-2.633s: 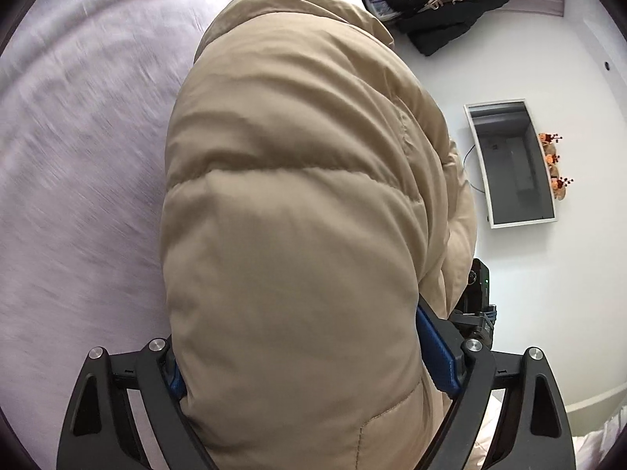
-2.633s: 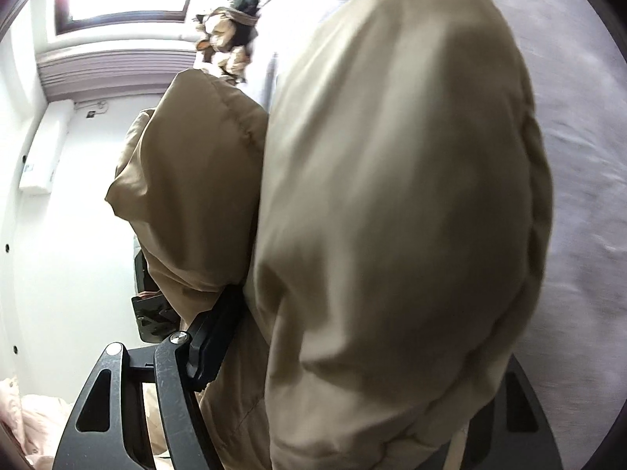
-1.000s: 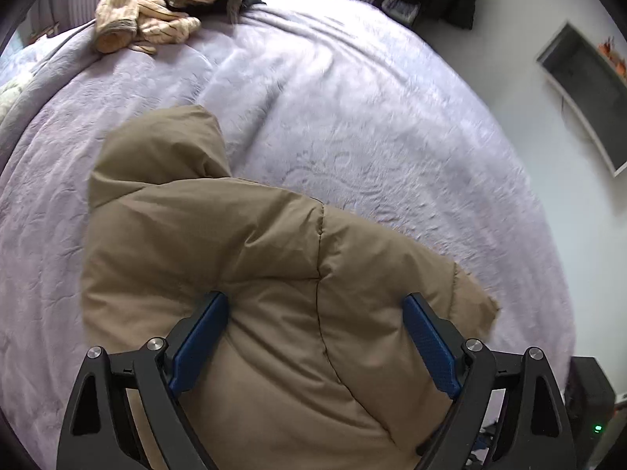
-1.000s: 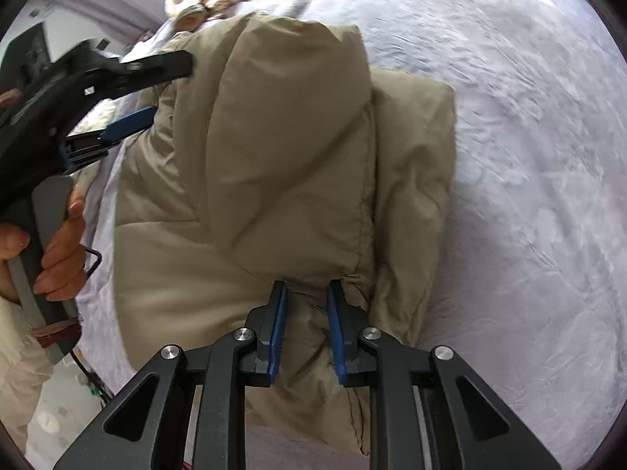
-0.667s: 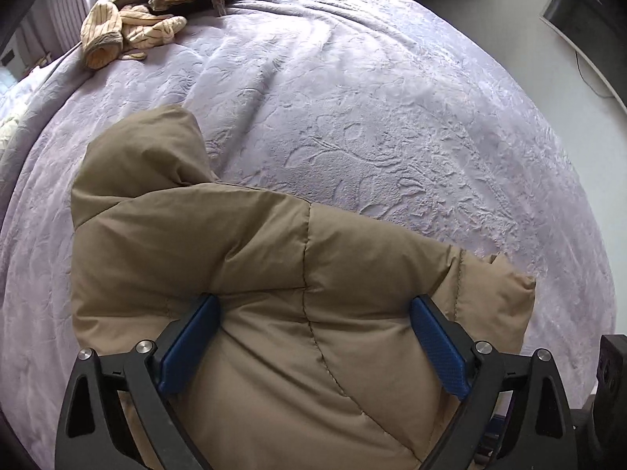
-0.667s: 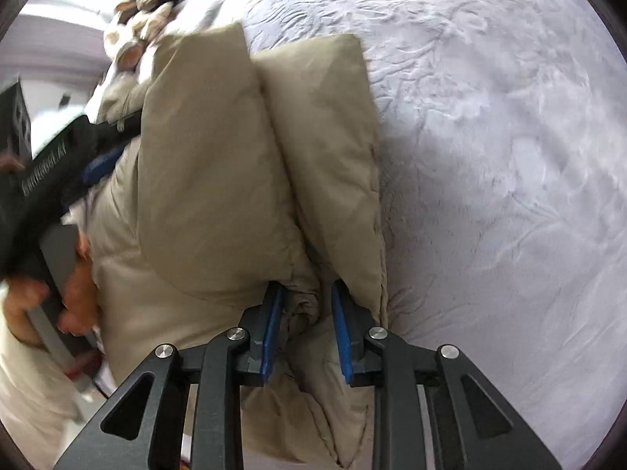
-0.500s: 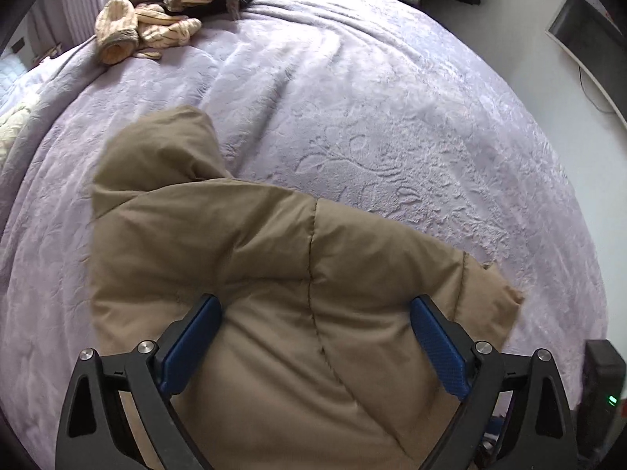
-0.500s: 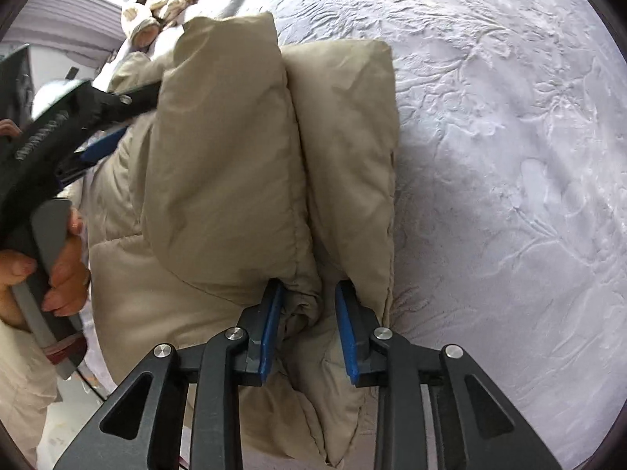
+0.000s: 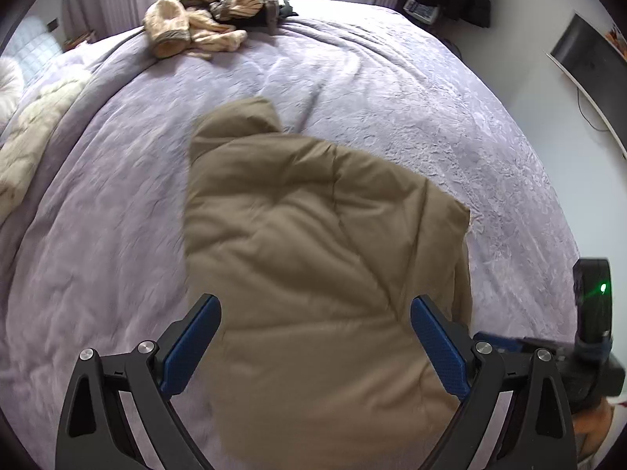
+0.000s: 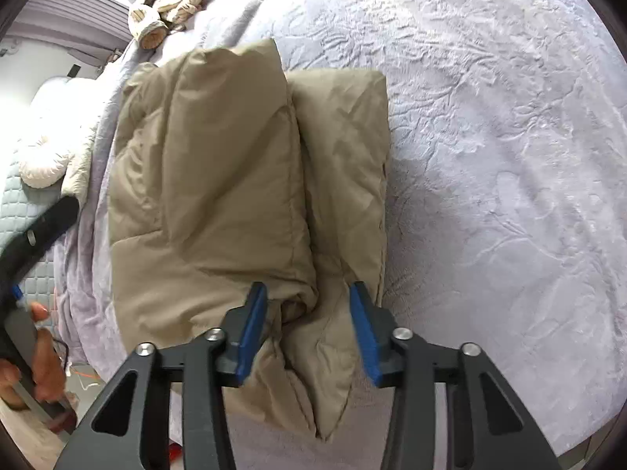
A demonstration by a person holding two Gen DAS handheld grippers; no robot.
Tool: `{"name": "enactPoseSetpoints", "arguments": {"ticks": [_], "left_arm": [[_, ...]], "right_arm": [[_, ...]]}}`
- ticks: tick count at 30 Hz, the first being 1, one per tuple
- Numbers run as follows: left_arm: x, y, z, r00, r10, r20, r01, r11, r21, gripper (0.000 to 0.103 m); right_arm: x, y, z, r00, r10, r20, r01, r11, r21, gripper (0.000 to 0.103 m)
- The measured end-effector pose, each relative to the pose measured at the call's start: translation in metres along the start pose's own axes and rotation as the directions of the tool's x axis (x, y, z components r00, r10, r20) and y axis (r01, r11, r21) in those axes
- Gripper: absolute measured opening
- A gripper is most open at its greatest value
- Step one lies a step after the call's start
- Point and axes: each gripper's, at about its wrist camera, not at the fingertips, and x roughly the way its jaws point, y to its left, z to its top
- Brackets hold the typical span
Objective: Fold large clothes
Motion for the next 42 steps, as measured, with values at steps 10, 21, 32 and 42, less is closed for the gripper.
{"name": "enactPoseSetpoints", "arguments": {"ticks": [10,21,32,42], "left_arm": [[-0.044,0.021,-0.040,0.999,0.035,0.025,-0.033,0.995,-0.096,0.102],[-0.076,0.033,-0.057,0.977,0.210,0.032,-0.202,0.964,-0.171,0.102],[-0.096,0.036,-0.064,0.964,0.260,0.057,-0.245,0.951,-0.189,0.102],[-0.112,0.031,-0.069,0.964,0.257,0.067,-0.241,0.952,-0.187,0.102]], "right_arm": [[-0.040,0.024,-0.018,1.000,-0.003,0.025,0.004,1.000,-0.031,0.069],[-0.072,0.059,-0.034,0.991,-0.090,0.097,0.101,0.987,-0.121,0.092],[-0.103,0.085,-0.041,0.944,-0.220,0.246,0.259,0.956,-0.137,0.094],[-0.126,0.100,-0.048,0.906,-0.282,0.316,0.342,0.927,-0.154,0.094]]}}
